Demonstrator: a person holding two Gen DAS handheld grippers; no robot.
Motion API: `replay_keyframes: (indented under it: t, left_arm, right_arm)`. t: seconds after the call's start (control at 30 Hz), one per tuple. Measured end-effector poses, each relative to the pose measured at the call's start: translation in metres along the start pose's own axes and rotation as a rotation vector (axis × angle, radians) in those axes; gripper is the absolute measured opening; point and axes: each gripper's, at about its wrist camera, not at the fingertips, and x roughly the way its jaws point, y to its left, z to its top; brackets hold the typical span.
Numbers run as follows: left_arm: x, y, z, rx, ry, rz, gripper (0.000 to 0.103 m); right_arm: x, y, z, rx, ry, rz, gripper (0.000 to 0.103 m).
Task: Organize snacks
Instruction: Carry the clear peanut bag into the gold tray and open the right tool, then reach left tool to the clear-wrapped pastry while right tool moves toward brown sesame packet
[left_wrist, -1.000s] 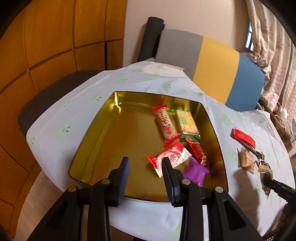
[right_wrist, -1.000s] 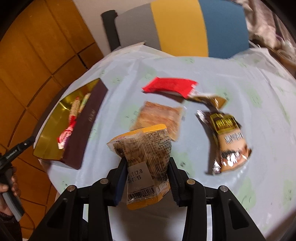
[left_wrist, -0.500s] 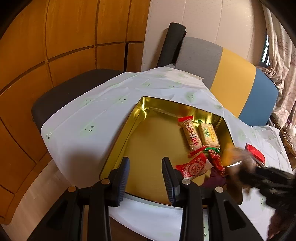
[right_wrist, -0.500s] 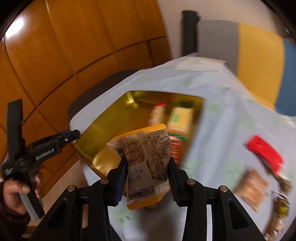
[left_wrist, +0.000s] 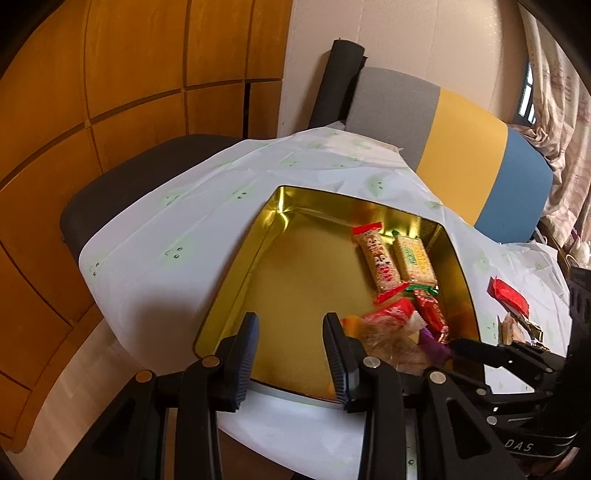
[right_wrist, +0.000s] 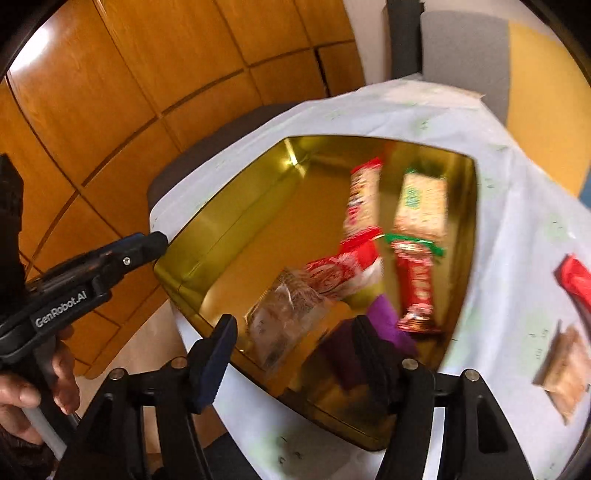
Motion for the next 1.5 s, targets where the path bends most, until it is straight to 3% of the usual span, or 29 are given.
replay_keyframes:
  t: [0.13,0.5,0.7,1.3,1.5]
  left_arm:
    - [-0.006,-0.010,0.000,0.027,-0.010,-0.013,0.036]
    - [-0.020,-0.044,-0.005,0.120,-0.029,-0.053,0.036]
    - [-0.024,-0.061,-0.008,0.170,-0.033,-0.076,0.036]
    - [-0.030,-0.128,-0.019,0.348,-0.022,-0.170,0.036]
    - [-0.033,-0.160,-0.025,0.432,-0.008,-0.226,0.036]
  right_arm:
    - [-0.017,-0.002,-0.009,-0.032,-0.020,-0.082,0.050]
    - [-0.070,-0.031,-0.044,0.058,-0.118,-0.142,0.050]
    - [-0.100,-0.060,-0.062,0.112,-0.147,-0.229,0.050]
    - [-0.199,-0.198,-0.104,0.288,-0.159,-0.569,0.058]
    - [-0.219,-0.273,-0.132,0.504,-0.158,-0.679,0.059]
